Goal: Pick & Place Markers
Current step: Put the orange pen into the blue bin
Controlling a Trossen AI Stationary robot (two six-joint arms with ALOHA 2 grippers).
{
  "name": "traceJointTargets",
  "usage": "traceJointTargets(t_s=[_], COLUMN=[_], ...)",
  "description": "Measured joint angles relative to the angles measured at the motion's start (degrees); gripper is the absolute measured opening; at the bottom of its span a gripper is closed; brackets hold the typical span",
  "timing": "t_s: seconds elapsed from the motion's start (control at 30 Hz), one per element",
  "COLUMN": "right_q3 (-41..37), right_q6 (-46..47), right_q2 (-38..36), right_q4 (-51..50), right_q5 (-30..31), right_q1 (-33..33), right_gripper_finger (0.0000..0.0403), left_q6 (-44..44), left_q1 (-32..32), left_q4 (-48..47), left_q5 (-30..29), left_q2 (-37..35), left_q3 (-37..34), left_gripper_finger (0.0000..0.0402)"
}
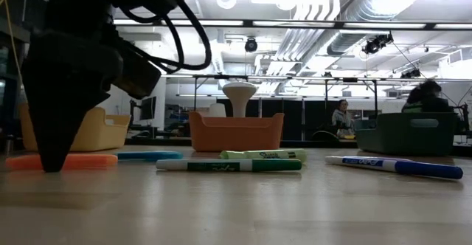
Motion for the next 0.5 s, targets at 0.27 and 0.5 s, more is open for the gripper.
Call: traceJointTargets(t_s=[0.27,0.5], right_q3=[0.0,0.0], right_q6=[1.1,1.3], right_q2=[0.0,0.0], right_q4=[0.0,0.0], right_q5=[0.0,0.0], right_q1=[0.0,0.0], right_gripper_finger=[0.0252,0.0252], left_q6=[0.0,-0.2], left_q1=[-0.1,-0.1], left_q4=[1.0,1.6], left_q5=[-1.4,-1.1], left_q2=[0.3,0.7], left_q3=[0.0,0.0], left_gripper_finger=[0.0103,0.004])
